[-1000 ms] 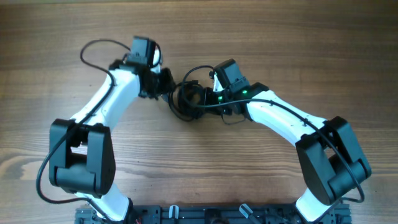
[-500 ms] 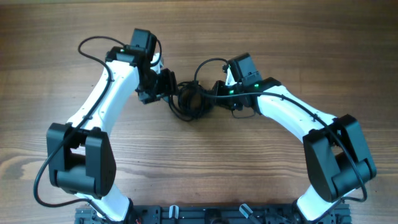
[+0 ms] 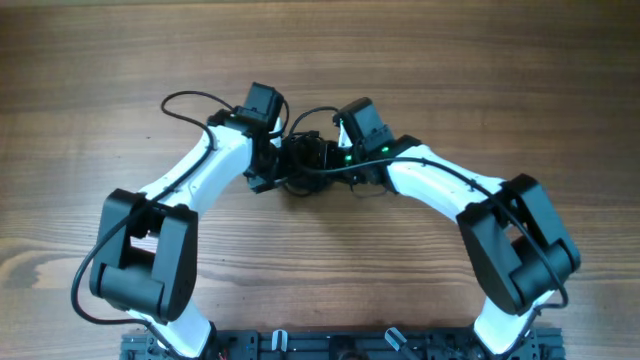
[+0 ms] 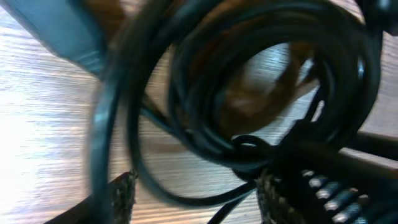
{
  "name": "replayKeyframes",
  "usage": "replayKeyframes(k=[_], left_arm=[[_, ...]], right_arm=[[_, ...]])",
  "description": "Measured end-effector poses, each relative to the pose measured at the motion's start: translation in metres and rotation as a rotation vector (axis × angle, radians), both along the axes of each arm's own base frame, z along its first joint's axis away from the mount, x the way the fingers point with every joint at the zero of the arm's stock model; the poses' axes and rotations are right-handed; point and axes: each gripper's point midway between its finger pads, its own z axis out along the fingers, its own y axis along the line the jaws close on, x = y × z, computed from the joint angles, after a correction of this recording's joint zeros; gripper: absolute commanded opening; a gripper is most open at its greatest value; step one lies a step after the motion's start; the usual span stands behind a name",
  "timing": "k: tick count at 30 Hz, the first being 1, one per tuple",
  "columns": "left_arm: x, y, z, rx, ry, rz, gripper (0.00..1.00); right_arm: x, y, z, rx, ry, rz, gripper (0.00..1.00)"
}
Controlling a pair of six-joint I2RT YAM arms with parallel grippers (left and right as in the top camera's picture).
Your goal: Untangle cables
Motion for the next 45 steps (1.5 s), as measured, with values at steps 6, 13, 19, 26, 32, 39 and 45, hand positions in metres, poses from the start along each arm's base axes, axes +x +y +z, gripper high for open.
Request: replayKeyframes(k=[6, 13, 19, 26, 32, 39, 45], left_arm=[[0.001, 0.001, -0.010, 0.025, -0.026, 0.025, 0.19], [0.007, 0.014, -0.012, 0.038, -0.034, 0.041, 0.38], [0.015, 0.018, 0.002, -0.117, -0.032, 0.026, 0.55], [0.041, 0.020, 0.072, -0.364, -0.190, 0.037, 0.71], [0.045, 0.027, 0.113, -0.501, -0.260, 0.043, 0.74], [0.044, 0.029, 0.116, -0.528, -0.253, 0.050, 0.76], [0.042, 0.030, 0.114, -0.520, -0.243, 0.056, 0.77]], right_arm=[[0.003, -0.004, -0.001, -0.010, -0.001, -0.015, 0.04], [0.010, 0.005, 0.016, 0.133, 0.020, -0.001, 0.04], [0.018, 0.007, 0.040, 0.324, 0.110, -0.035, 0.04], [0.026, 0.012, 0.074, 0.532, 0.267, -0.121, 0.04], [0.021, 0.016, 0.080, 0.581, 0.409, -0.198, 0.11], [0.022, 0.014, 0.077, 0.572, 0.409, -0.210, 0.25], [0.020, 0.011, 0.071, 0.533, 0.360, -0.180, 0.37]])
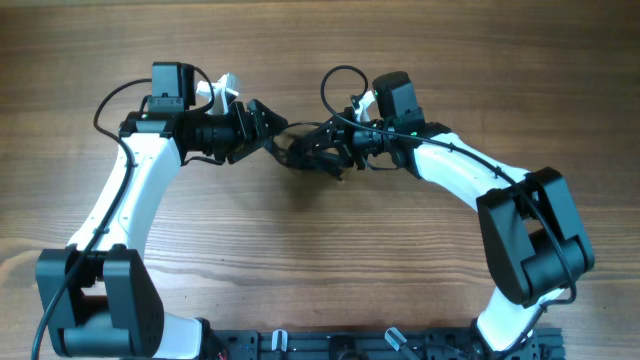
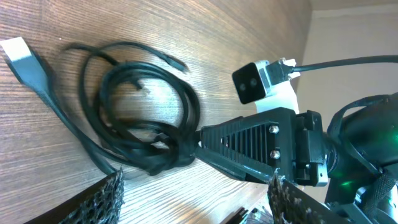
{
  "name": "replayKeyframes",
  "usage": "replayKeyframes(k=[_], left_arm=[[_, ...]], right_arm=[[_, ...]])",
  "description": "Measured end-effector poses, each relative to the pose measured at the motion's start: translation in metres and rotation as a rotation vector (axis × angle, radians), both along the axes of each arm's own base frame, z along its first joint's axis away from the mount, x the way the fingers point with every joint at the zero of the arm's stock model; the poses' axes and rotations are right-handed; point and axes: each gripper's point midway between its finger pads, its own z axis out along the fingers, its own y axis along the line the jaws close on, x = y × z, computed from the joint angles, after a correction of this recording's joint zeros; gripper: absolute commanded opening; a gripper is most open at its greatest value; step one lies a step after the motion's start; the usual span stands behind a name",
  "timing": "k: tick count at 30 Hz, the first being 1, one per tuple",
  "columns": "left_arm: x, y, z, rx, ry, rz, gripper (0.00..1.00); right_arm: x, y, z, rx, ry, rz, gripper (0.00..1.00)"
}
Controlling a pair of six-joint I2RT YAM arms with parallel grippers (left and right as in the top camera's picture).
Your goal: Untangle cables
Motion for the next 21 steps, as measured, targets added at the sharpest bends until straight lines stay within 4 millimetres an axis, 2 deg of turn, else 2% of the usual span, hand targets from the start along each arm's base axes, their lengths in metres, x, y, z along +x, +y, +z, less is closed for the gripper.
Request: replayKeyframes(k=[11, 18, 21], left_arm=[[-0.006, 0.012, -0.015, 0.090, 0.055, 0.037, 0.74], [-0.016, 0.022, -0.032, 0.204, 0.115, 0.061, 0.65], [-0.024, 0.028, -0.041, 0.283, 0.150, 0.067, 0.57]], right_arm=[[-0.003, -0.026, -0.035, -0.209, 0.018, -0.064, 0.40], [-0.008, -0.030, -0.041, -0.241, 0.045, -0.065, 0.39], [-0.013, -0.032, -0.045, -0.257, 0.060, -0.054, 0.39]])
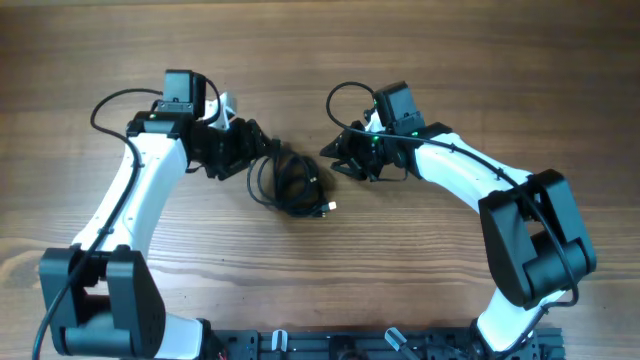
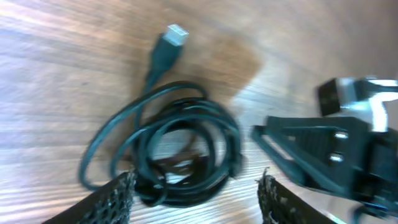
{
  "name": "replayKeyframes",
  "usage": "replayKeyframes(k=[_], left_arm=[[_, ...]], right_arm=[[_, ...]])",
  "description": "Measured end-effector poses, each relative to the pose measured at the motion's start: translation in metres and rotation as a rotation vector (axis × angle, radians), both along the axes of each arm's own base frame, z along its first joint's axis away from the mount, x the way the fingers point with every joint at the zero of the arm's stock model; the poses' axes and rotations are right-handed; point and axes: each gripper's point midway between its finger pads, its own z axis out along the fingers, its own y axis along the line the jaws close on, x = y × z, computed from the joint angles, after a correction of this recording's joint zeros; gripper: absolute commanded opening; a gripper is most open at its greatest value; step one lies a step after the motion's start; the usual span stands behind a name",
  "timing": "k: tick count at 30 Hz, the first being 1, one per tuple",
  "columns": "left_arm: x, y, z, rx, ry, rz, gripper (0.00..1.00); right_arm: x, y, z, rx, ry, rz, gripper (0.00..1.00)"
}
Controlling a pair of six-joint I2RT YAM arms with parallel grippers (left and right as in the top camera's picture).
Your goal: Untangle cables
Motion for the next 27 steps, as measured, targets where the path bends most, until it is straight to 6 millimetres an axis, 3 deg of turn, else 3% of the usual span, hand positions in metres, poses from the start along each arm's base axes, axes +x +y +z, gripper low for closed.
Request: replayKeyframes(k=[4, 6, 7, 8, 11, 15, 21, 23, 27], left_arm=[[-0.009, 0.010, -0.011, 0.116, 0.037, 0.001, 0.42], [-0.012, 0.016, -0.015, 0.162, 0.045, 0.002, 0.20], [-0.013, 0.019, -0.016, 0.181, 0.052, 0.005, 0.08], [-0.014, 0.021, -0.017, 0.193, 0.058, 0.012, 0.04], [-0.016, 0.028, -0.020, 0.233, 0.067, 0.018, 0.04], [-0.017, 0.032, -0.021, 0.257, 0.072, 0.023, 0.04], [-0.016, 0.034, -0.021, 0.268, 0.067, 0.026, 0.04], [-0.013, 0.036, -0.022, 0.281, 0.059, 0.037, 0.04], [-0.010, 0.044, -0.023, 0.321, 0.057, 0.081, 0.05]], right_arm=[[-0.008, -0.002, -0.005, -0.023, 0.005, 0.034, 0.35], [-0.013, -0.001, -0.006, -0.036, -0.007, 0.068, 0.20], [-0.014, -0.001, -0.007, -0.040, -0.020, 0.088, 0.20], [-0.015, 0.000, -0.007, -0.043, -0.034, 0.104, 0.19], [-0.016, 0.000, -0.004, -0.046, -0.074, 0.141, 0.20], [-0.018, -0.003, 0.014, -0.058, -0.128, 0.163, 0.18], [-0.010, -0.009, 0.070, -0.078, -0.299, 0.164, 0.05], [-0.010, -0.006, 0.085, -0.076, -0.354, 0.177, 0.05], [-0.024, 0.013, 0.085, -0.085, -0.388, 0.250, 0.05]])
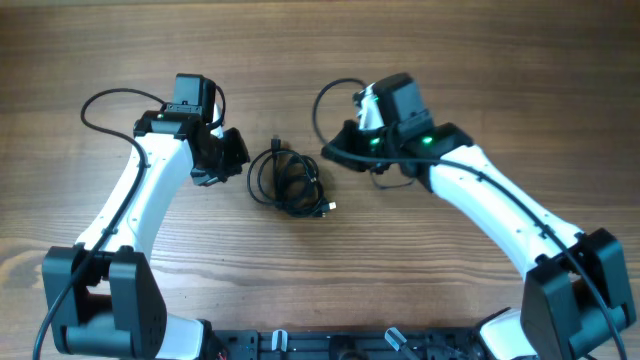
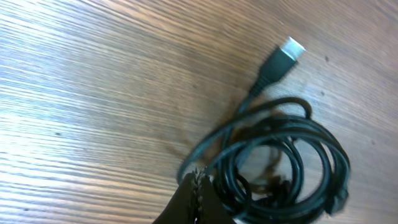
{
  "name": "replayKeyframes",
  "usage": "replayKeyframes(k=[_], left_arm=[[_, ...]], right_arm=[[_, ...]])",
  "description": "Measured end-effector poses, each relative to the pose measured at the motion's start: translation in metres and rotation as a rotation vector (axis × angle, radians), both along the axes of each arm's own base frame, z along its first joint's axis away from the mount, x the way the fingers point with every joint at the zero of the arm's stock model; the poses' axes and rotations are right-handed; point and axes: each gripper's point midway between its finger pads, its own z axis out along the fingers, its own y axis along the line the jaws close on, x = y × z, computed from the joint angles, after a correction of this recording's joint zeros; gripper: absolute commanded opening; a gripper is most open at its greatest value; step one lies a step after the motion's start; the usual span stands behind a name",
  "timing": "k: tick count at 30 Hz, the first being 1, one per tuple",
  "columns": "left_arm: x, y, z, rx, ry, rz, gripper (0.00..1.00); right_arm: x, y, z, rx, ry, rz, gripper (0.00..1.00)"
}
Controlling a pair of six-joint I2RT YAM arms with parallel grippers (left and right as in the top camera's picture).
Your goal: Untangle cables
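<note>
A black cable bundle lies coiled on the wooden table between the two arms. In the left wrist view the coil shows several overlapping loops, and a silver-tipped USB plug sticks out from it. My left gripper sits just left of the coil. Its fingertips are pressed together, shut beside the nearest loop with nothing seen between them. My right gripper hovers just right of the coil, tapering to a point and holding nothing.
Bare wooden table surrounds the bundle on all sides. The arms' own black cables loop near each wrist. The arm bases and a black rail stand at the near edge.
My left gripper was open and is now shut, a little further left of the coil. The right arm has shifted and turned slightly. The bundle lies where it was.
Both grippers were first pressed together at the bundle in the table's middle. Then the right gripper was shut on the bundle with the left one open beside it. After that the bundle lay free on the table with both grippers apart from it, as now.
</note>
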Motion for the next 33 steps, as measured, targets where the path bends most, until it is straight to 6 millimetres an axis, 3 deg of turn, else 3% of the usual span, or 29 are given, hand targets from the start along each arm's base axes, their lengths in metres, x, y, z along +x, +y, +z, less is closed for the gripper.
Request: replayKeyframes(k=[8, 15, 20, 23, 27, 33], left_arm=[[0.012, 0.022, 0.000, 0.070, -0.034, 0.110, 0.07], [0.014, 0.048, -0.001, 0.071, -0.028, 0.215, 0.10], [0.014, 0.052, -0.001, 0.070, -0.026, 0.234, 0.11], [0.014, 0.052, -0.001, 0.070, -0.026, 0.234, 0.11], [0.014, 0.052, -0.001, 0.070, -0.026, 0.234, 0.11], [0.014, 0.052, -0.001, 0.070, -0.026, 0.234, 0.11]], right_arm=[[-0.031, 0.043, -0.006, -0.086, -0.095, 0.094, 0.05], [-0.031, 0.058, -0.013, -0.183, -0.210, 0.064, 0.05], [-0.029, 0.060, -0.047, -0.244, -0.164, 0.042, 0.05], [-0.032, 0.055, -0.075, -0.303, -0.106, 0.040, 0.04], [-0.034, 0.039, -0.094, -0.373, -0.052, 0.020, 0.04], [-0.011, -0.023, -0.106, -0.491, 0.032, -0.119, 0.04]])
